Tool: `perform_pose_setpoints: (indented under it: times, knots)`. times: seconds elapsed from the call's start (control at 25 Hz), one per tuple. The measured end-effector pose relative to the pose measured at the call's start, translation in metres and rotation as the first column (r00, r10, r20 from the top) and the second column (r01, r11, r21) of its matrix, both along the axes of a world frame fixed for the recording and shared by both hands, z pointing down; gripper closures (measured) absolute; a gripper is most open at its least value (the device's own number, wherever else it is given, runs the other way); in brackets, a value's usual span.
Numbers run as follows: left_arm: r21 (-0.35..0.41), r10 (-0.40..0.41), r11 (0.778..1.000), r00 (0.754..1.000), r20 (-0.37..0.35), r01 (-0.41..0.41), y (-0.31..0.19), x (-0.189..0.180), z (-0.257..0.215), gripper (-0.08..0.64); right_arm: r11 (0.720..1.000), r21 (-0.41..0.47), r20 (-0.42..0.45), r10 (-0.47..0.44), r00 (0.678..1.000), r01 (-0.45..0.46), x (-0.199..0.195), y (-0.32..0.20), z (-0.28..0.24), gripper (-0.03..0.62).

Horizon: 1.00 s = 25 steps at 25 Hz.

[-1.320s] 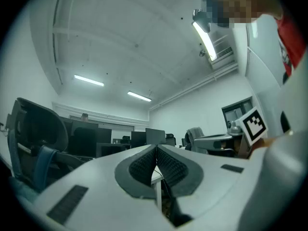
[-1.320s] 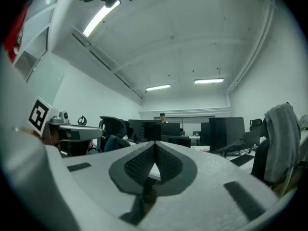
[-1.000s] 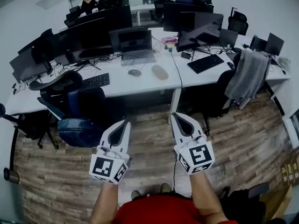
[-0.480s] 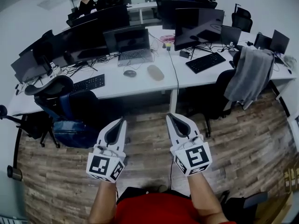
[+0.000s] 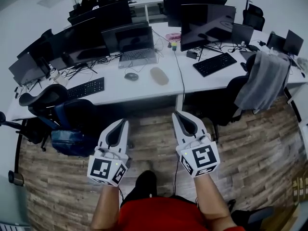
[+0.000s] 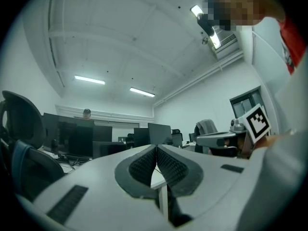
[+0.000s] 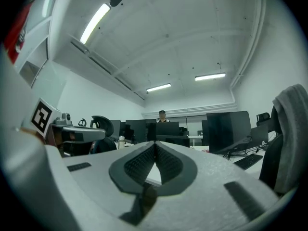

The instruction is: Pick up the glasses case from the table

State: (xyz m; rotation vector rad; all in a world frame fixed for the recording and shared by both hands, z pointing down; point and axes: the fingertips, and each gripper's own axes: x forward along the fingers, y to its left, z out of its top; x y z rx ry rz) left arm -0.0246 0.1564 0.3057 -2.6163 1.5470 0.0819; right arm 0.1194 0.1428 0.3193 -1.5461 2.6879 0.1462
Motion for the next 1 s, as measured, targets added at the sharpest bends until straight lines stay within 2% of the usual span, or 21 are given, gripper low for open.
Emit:
perform_pose_setpoints:
  times: [0.36,0.68,1.0]
  knots:
    - [0.015,0.036,0.999,0.998,-0.043,-0.035,-0.122,-0.021,0.012,0.549,0.999,-0.025,-0.073,0.037,0.997,-0.039,-0.022,-0.112,0.014,0.583]
    - [-0.005,0.081,0.997,0.995,-0.061,-0.082,-0.241,-0.060,0.021,0.549,0.990,-0.103,-0.113,0.087,0.990,-0.098,-0.054,-0.233,0.042,0.460]
    - [-0.030,0.106,0.994,0.991,-0.078,-0.108,-0.318,-0.081,0.035,0.549,0.968,-0.209,-0.190,0.101,0.977,-0.141,-0.067,-0.319,0.085,0.344]
